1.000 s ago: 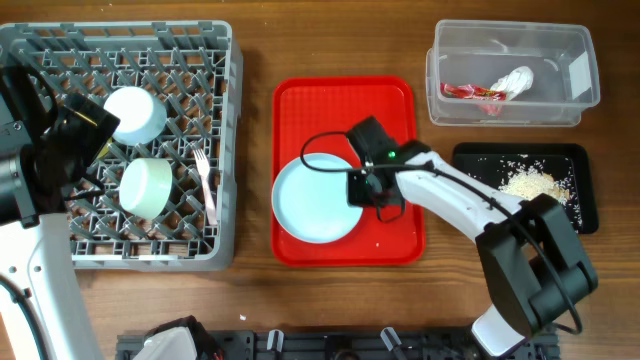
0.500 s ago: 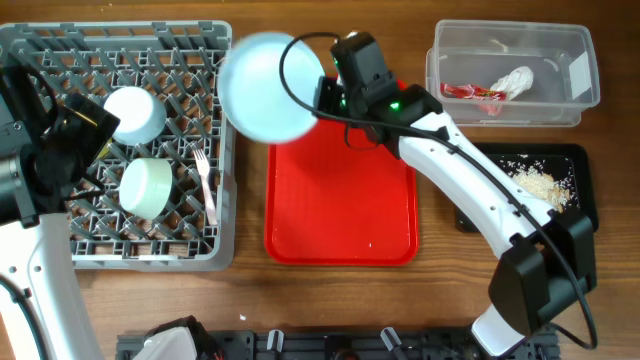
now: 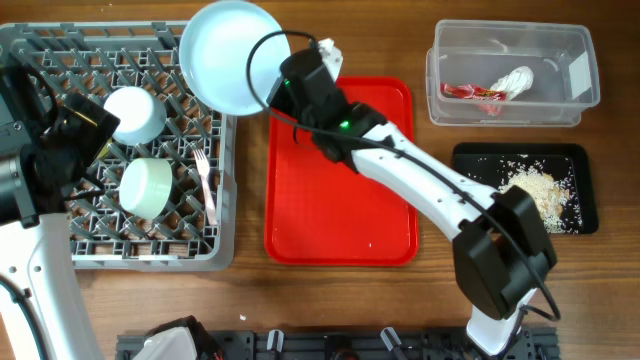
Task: Sort waste into correct bins and load items into the dishwasher rack
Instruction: 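Carry the light blue plate with the right gripper toward the rack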
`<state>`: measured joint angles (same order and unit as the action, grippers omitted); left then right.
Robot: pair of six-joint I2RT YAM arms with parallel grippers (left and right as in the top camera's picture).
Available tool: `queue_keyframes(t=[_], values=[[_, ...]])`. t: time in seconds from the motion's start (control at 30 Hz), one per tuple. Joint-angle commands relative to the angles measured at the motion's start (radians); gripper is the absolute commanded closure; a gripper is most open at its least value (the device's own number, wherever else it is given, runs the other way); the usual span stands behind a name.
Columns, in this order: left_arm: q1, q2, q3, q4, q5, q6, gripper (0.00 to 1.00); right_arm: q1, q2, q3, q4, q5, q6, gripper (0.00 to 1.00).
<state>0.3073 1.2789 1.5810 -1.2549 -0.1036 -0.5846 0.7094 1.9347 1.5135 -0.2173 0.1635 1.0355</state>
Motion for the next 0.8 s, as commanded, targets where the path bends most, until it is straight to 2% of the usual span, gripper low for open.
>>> queue_keyframes(t=[0.0, 0.27, 0.43, 0.6, 0.77], values=[[0.005, 0.000, 0.003, 0.001, 0.005, 0.001, 0.00, 0.031, 0.006, 0.025, -0.014, 0.220, -0.046, 0.95], [0.005, 0.000, 0.003, 0.001, 0.005, 0.001, 0.00, 0.108, 0.006, 0.135, -0.142, 0.415, -0.222, 0.95], [0.005, 0.000, 0.003, 0.001, 0.005, 0.001, 0.00, 0.140, 0.006, 0.142, -0.138, 0.490, -0.317, 0.95], [0.005, 0.000, 0.003, 0.001, 0.005, 0.001, 0.00, 0.151, 0.005, 0.142, -0.150, 0.229, -0.309, 0.95], [0.005, 0.000, 0.003, 0.001, 0.005, 0.001, 0.00, 0.152, 0.008, 0.141, -0.149, -0.111, -0.166, 0.96]])
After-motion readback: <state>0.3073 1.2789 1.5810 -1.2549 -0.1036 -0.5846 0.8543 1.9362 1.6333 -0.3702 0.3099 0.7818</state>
